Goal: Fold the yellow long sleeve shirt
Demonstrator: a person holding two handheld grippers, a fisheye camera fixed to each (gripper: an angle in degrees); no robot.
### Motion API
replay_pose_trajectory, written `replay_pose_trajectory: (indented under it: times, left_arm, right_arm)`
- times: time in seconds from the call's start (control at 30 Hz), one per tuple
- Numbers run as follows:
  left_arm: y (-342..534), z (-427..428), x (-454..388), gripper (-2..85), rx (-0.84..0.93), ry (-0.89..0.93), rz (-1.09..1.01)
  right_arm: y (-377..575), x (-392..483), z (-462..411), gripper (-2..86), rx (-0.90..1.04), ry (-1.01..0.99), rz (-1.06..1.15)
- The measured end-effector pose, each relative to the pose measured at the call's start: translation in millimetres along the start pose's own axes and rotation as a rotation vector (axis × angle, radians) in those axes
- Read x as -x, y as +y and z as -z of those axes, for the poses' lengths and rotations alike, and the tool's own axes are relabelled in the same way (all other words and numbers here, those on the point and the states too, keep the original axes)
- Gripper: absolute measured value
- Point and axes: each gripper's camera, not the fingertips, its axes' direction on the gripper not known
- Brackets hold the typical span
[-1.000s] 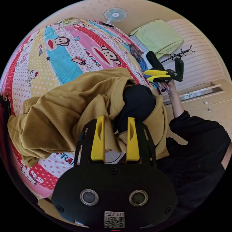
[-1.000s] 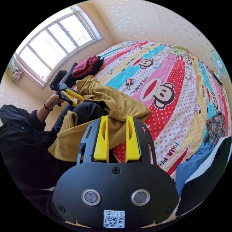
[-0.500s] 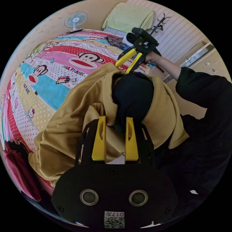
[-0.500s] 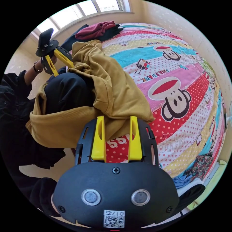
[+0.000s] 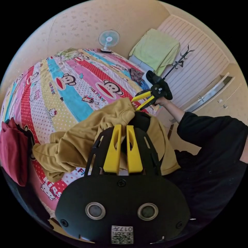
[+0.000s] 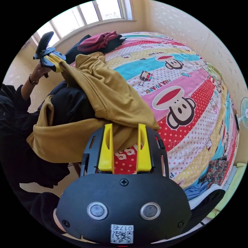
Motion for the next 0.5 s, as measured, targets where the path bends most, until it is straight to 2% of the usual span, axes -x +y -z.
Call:
replay_pose_trajectory:
  times: [0.1, 0.27, 0.43, 0.5]
  left_arm:
    - [-3.9, 35.0, -24.3, 2.9, -0.094, -0.067, -0.033]
    - [3.6, 86.8, -67.8, 3.7, -0.217, -0.149, -0.103]
    - [29.6, 117.8, -90.0, 3.8, -0.287, -0.215, -0.091]
    - [41.9, 128.3, -92.4, 3.8, -0.331, -0.192, -0.069]
  right_arm:
    - [-0.2, 32.4, -19.1, 13.5, -0.041, 0.088, 0.008]
    - [11.7, 83.8, -19.2, 10.6, -0.311, 0.28, -0.088]
    - [19.8, 134.5, -9.2, 7.8, -0.537, 0.472, -0.291]
    - [18.4, 149.2, -5.6, 6.4, -0.567, 0.47, -0.286]
